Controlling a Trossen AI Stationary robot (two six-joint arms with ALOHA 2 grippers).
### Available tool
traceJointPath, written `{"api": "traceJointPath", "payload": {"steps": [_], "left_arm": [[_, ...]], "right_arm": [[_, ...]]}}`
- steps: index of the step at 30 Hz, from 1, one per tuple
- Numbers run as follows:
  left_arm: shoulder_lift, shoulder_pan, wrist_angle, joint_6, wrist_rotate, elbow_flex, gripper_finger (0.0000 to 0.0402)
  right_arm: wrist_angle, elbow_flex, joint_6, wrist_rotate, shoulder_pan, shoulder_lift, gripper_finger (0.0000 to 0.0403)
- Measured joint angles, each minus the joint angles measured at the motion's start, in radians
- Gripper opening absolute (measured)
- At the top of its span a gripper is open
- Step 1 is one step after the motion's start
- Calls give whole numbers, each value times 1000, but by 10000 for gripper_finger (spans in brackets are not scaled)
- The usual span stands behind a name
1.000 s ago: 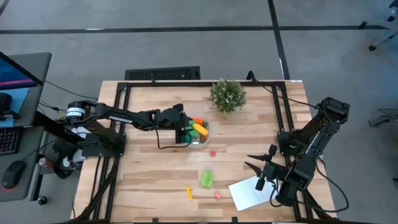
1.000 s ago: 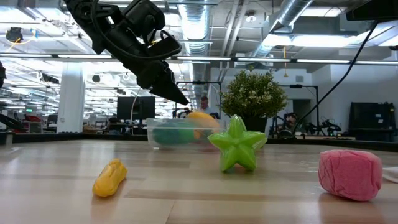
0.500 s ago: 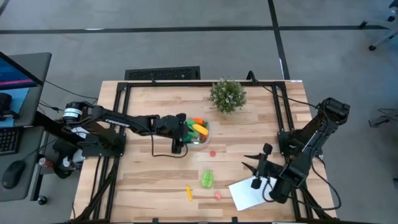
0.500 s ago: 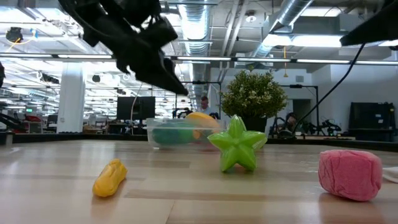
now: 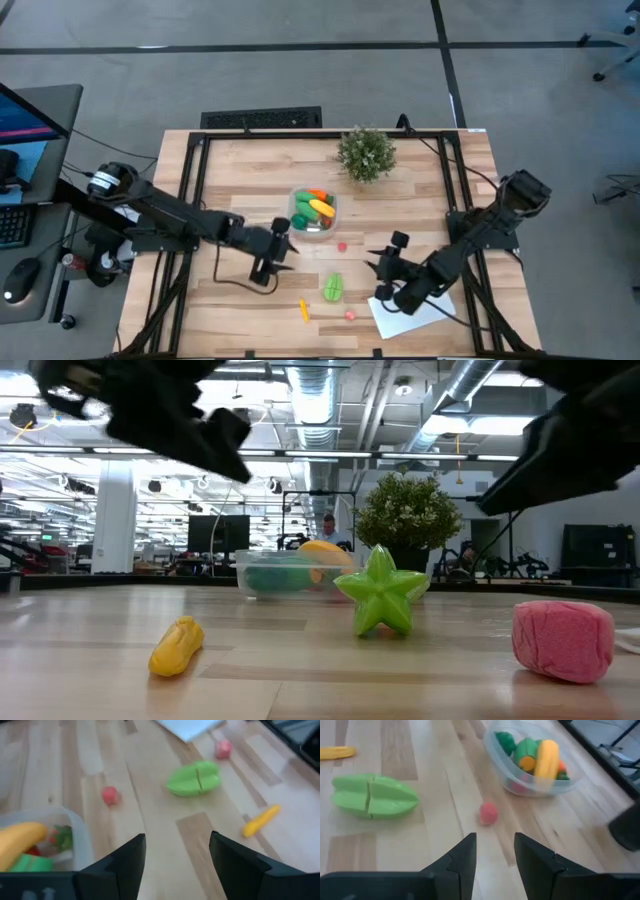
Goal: Pick and placing Produce into tupperware
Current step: Put the top pink peach into the transparent container
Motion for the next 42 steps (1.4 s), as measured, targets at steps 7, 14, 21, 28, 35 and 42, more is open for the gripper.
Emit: {"api": "traceJointPath", "payload": {"steps": [7,14,21,28,35,42], "left_arm": [[1,-141,28,-59,-136,-55,200],[-23,-192,41,-55,-211,-55,192],[-74,-217,36,-58,-215,-55,192],[-82,-235,34,-56,-268,-55,192],[-82,-235,21,-57,-269,-55,192],[-82,-235,15,-60,-278,-55,192]], "right_arm": [[87,-21,-51,-15,-62,66,126],[390,-165,-64,-32,-94,73,148],[736,-308,-101,-142,-162,72,185],[907,-342,-205,-322,-259,72,230],[930,-342,-249,-408,-336,72,233],[966,-342,-262,-478,-394,110,232]]}}
